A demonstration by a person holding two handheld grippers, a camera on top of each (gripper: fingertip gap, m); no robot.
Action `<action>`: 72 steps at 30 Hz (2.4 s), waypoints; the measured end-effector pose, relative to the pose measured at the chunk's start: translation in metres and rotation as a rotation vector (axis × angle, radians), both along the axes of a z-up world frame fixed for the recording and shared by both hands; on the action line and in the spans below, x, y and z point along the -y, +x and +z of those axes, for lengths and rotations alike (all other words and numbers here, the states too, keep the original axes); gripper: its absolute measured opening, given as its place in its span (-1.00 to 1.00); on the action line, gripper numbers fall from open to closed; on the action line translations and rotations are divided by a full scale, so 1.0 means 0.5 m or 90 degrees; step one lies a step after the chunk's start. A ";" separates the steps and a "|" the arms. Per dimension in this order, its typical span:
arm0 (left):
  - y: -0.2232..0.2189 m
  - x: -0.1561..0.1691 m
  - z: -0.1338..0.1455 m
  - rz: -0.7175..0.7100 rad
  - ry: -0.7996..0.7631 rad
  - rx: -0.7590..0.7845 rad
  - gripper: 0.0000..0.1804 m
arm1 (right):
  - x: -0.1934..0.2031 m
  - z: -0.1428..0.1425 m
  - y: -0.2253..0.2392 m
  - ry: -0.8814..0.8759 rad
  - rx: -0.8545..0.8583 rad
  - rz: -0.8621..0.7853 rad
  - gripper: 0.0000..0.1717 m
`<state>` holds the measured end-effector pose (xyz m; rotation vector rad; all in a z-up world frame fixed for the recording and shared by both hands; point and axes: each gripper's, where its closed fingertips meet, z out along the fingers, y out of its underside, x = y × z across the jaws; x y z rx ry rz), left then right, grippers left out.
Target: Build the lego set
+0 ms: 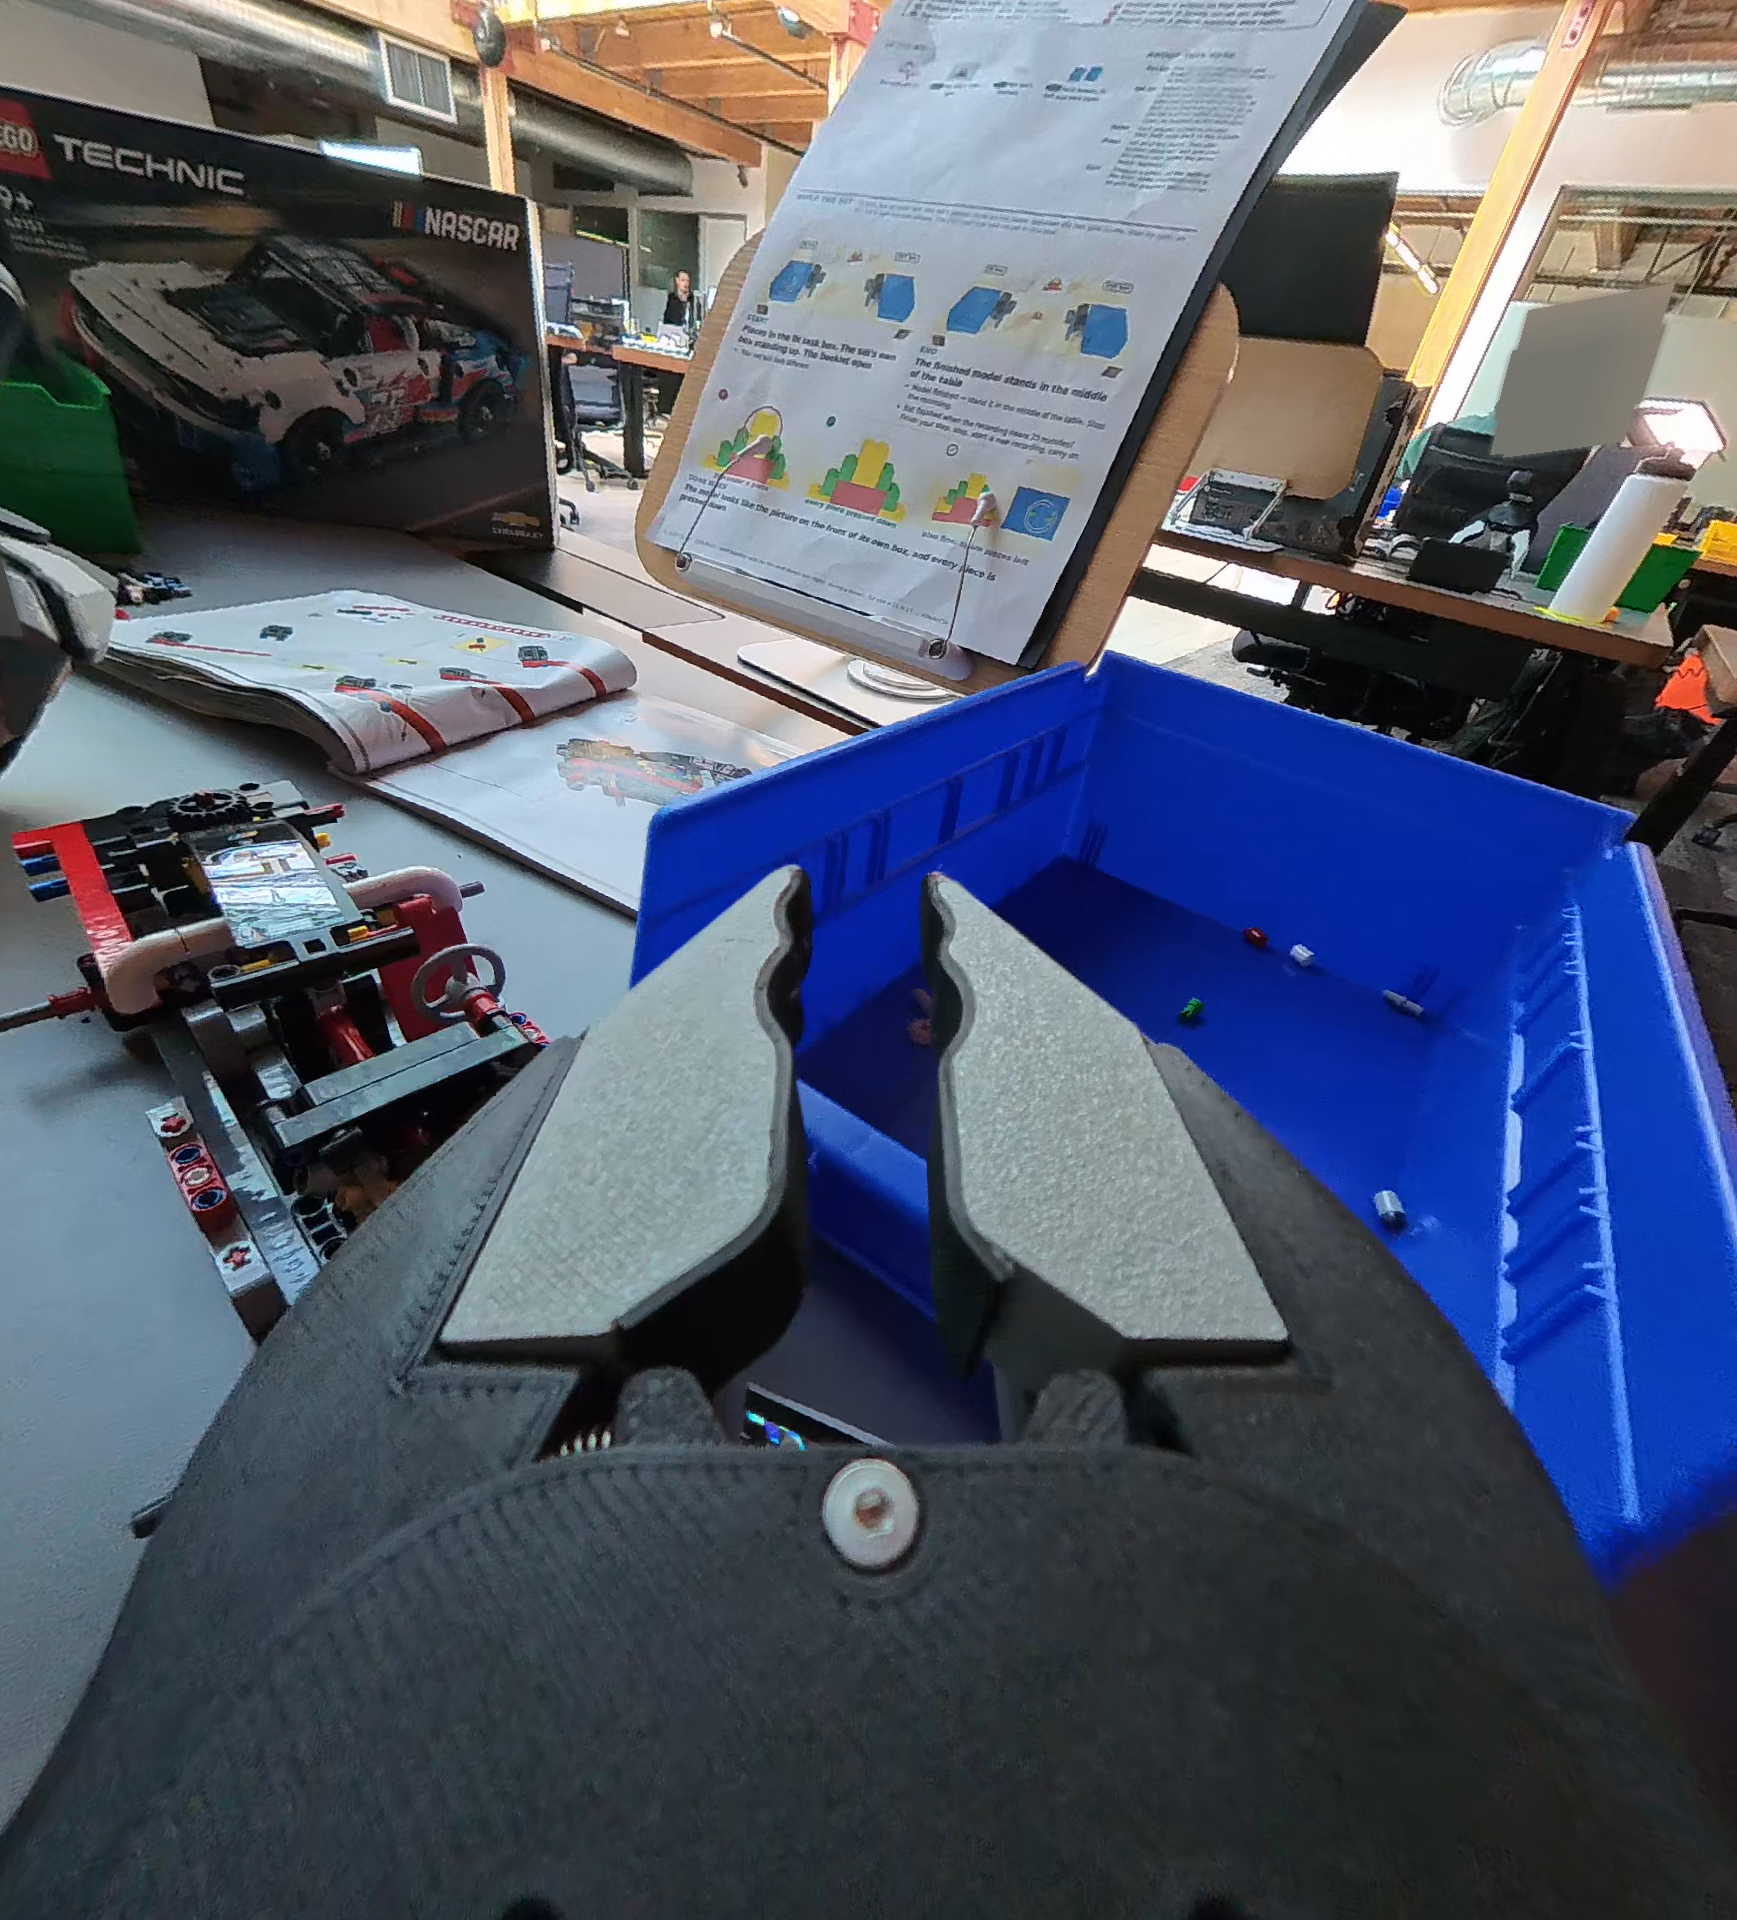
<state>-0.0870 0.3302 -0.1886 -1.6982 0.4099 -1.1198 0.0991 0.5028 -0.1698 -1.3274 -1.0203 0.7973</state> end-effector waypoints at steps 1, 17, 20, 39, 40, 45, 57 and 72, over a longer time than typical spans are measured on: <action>0.002 0.000 -0.003 -0.001 -0.003 -0.006 -0.99 | 0.003 -0.001 -0.002 0.001 0.002 0.004 -0.76; 0.004 -0.031 -0.088 -0.014 -0.206 -0.055 -0.78 | 0.290 -0.084 -0.291 0.038 0.472 0.381 0.10; 0.004 -0.032 -0.099 -0.037 -0.263 -0.022 -0.74 | 0.301 -0.118 -0.311 0.009 0.531 0.425 0.11; 0.054 -0.035 -0.102 -0.143 -0.383 0.088 -0.88 | 0.301 -0.171 -0.301 0.013 0.614 0.477 -0.02; 0.054 -0.036 -0.102 -0.145 -0.387 0.093 -0.88 | 0.301 -0.170 -0.301 0.000 0.609 0.481 -0.02; 0.055 -0.038 -0.101 -0.143 -0.388 0.103 -0.89 | 0.300 -0.170 -0.301 -0.006 0.600 0.485 -0.02; 0.052 -0.040 -0.100 -0.121 -0.363 0.086 -0.89 | 0.298 -0.172 -0.303 0.016 0.615 0.469 -0.03; 0.051 -0.042 -0.099 -0.121 -0.367 0.094 -0.89 | 0.297 -0.172 -0.303 0.010 0.620 0.479 -0.04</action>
